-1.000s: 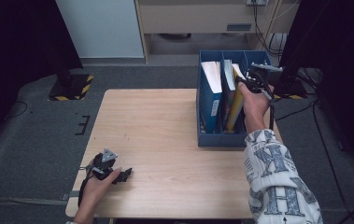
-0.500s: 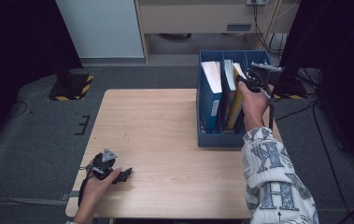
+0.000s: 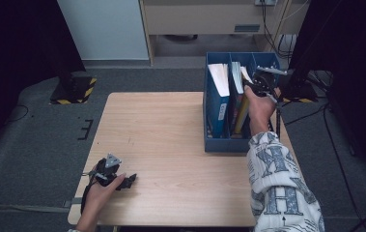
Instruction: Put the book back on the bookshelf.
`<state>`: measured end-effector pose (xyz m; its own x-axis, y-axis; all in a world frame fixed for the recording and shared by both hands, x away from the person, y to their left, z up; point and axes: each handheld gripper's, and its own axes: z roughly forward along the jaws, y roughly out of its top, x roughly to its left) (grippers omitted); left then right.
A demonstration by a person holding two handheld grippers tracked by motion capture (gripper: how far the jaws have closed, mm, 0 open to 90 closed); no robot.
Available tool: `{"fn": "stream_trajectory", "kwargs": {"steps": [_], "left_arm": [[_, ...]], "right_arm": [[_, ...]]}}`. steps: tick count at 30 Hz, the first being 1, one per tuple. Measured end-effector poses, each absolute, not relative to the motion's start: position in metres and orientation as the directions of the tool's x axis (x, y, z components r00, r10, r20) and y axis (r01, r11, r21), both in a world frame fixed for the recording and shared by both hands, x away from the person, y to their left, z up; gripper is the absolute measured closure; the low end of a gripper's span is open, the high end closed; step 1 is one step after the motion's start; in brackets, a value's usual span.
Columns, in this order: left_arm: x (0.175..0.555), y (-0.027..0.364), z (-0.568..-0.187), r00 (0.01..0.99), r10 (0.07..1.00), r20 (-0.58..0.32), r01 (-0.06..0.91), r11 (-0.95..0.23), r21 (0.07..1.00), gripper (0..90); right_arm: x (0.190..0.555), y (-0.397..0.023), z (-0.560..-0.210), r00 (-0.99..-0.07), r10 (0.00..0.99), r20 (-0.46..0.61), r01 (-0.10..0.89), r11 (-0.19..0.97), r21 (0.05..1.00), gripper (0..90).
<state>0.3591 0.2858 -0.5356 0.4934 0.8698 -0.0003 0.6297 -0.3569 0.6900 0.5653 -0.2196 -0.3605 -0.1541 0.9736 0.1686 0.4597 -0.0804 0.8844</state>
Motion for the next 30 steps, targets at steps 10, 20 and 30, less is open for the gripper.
{"fn": "stream_trajectory", "kwargs": {"steps": [10,20,30], "left_arm": [[0.3591,0.2858,-0.5356,0.494,0.87,0.0,0.629,-0.357,0.69,0.0],[0.3592,0.2857,-0.5356,0.493,0.87,0.0,0.629,-0.357,0.69,0.0],[0.3592,0.2857,-0.5357,0.494,0.87,0.0,0.629,-0.357,0.69,0.0]], "right_arm": [[0.5652,-0.2193,-0.3639,-0.153,0.974,0.167,0.459,-0.079,0.885,74.8],[0.5629,-0.2214,-0.3633,-0.147,0.977,0.157,0.478,-0.069,0.876,74.1],[0.56,-0.2252,-0.3624,-0.152,0.97,0.192,0.477,-0.098,0.873,70.1]]}}
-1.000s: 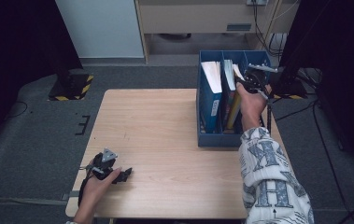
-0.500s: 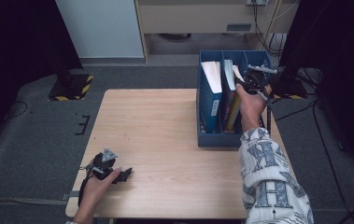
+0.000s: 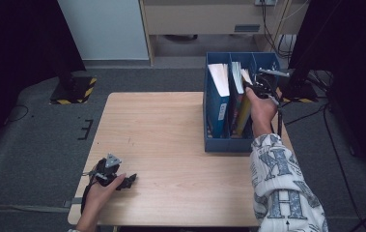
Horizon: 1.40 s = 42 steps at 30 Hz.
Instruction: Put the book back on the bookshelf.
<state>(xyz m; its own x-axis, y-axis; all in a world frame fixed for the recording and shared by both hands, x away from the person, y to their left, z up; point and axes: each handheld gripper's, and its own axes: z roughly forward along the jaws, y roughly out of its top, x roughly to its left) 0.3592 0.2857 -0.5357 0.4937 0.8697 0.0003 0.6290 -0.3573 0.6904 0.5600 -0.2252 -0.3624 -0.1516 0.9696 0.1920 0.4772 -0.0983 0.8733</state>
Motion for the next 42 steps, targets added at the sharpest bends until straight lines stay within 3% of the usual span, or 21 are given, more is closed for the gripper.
{"fn": "stream_trajectory", "kwargs": {"steps": [10,29,42], "left_arm": [[0.359,0.285,-0.536,0.491,0.871,-0.004,0.631,-0.353,0.691,0.0],[0.359,0.285,-0.536,0.491,0.871,0.0,0.633,-0.357,0.687,0.0],[0.358,0.285,-0.536,0.488,0.873,0.0,0.634,-0.355,0.687,0.0]], "right_arm": [[0.552,-0.226,-0.355,-0.164,0.967,0.196,0.46,-0.101,0.882,61.5],[0.525,-0.231,-0.331,-0.208,0.96,0.186,0.42,-0.084,0.903,56.7],[0.498,-0.239,-0.329,-0.256,0.948,0.188,0.393,-0.076,0.916,45.1]]}}
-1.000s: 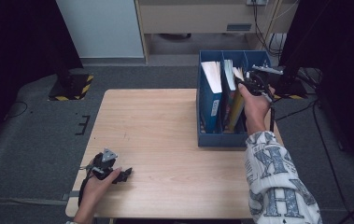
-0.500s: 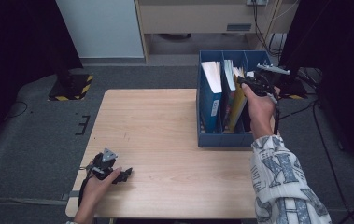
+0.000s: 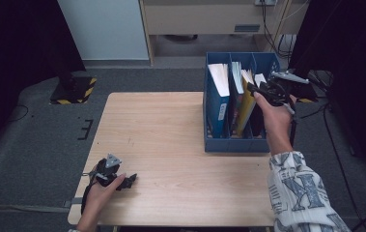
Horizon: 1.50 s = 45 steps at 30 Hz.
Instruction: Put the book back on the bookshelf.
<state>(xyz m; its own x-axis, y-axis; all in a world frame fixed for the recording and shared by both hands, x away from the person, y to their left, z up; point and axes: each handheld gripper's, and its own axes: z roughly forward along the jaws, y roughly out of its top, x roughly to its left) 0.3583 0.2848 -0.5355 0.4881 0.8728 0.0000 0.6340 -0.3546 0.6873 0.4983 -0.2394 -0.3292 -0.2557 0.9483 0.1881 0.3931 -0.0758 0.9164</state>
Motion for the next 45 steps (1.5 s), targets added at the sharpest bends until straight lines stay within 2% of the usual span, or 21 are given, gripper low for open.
{"fn": "stream_trajectory", "kwargs": {"steps": [10,18,26,45], "left_arm": [[0.358,0.284,-0.535,0.488,0.873,0.001,0.634,-0.355,0.687,0.0],[0.358,0.284,-0.536,0.488,0.873,0.001,0.633,-0.355,0.688,0.0],[0.358,0.284,-0.536,0.489,0.872,0.002,0.632,-0.356,0.689,0.0],[0.358,0.285,-0.536,0.491,0.871,0.004,0.63,-0.359,0.689,0.0]], "right_arm": [[0.473,-0.238,-0.337,-0.332,0.921,0.203,0.395,-0.059,0.917,26.7],[0.464,-0.232,-0.344,-0.357,0.916,0.184,0.394,-0.031,0.919,19.4],[0.455,-0.229,-0.351,-0.368,0.913,0.177,0.396,-0.018,0.918,14.3],[0.437,-0.229,-0.366,-0.388,0.908,0.156,0.405,0.016,0.914,9.4]]}}
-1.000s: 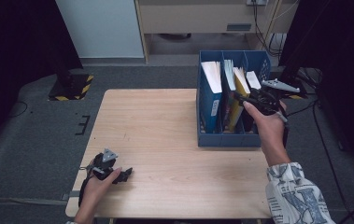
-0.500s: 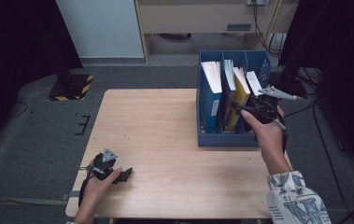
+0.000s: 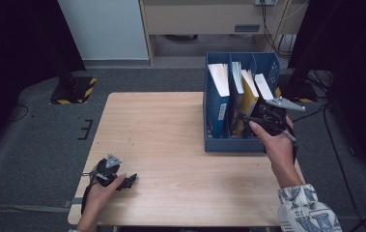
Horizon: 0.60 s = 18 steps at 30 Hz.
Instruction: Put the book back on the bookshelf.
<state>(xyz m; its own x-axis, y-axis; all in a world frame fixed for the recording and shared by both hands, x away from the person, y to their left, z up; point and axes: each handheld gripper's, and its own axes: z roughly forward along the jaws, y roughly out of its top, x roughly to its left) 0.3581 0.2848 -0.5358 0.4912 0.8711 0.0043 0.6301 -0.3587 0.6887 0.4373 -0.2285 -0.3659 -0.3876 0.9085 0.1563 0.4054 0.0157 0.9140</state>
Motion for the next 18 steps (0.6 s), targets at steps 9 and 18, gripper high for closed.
{"fn": "stream_trajectory", "kwargs": {"steps": [9,18], "left_arm": [[0.358,0.285,-0.536,0.491,0.871,0.005,0.629,-0.359,0.69,0.0],[0.358,0.284,-0.536,0.49,0.872,0.004,0.63,-0.357,0.69,0.0]], "right_arm": [[0.423,-0.223,-0.383,-0.409,0.898,0.162,0.417,0.025,0.909,8.3],[0.407,-0.216,-0.403,-0.43,0.888,0.164,0.438,0.047,0.898,7.8]]}}
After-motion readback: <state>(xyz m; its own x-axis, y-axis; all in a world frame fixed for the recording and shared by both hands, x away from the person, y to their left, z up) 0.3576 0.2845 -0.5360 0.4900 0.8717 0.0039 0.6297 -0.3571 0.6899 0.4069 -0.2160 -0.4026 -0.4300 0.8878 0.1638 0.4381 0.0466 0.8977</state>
